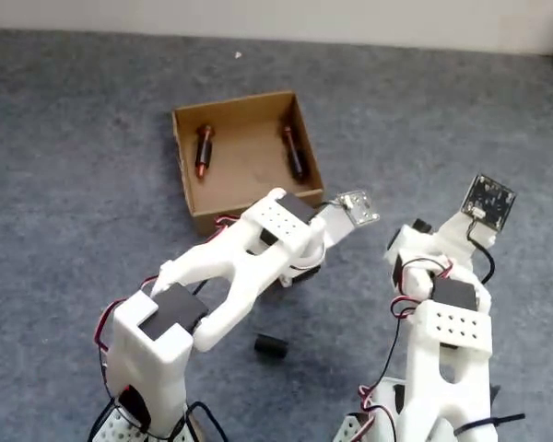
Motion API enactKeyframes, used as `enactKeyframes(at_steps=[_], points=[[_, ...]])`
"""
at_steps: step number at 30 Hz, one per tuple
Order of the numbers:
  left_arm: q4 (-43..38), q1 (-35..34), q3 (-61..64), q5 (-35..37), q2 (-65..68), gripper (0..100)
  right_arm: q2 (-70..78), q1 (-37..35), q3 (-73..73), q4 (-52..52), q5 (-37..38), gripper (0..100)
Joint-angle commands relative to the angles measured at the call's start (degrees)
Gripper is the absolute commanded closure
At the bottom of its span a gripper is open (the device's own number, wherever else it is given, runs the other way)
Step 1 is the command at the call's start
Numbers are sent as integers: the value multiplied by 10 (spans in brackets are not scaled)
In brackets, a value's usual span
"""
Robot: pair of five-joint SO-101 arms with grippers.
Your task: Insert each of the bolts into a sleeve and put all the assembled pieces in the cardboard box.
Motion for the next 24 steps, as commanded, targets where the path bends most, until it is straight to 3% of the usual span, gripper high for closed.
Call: enactKeyframes(at_steps=[1, 8, 13, 16, 24], points=[[26, 1, -3, 4, -73, 995, -19, 7, -12, -18, -3, 995], [24, 0, 115, 4, -219, 991, -19, 7, -12, -18, -2, 995], [24, -3, 167, 4, -256, 858, -19, 7, -12, -18, -2, 995], [22, 0, 170, 4, -255, 845, -19, 7, -11, -18, -2, 995], [-103, -3, 171, 54, -253, 853, -19, 7, -11, -18, -2, 995]])
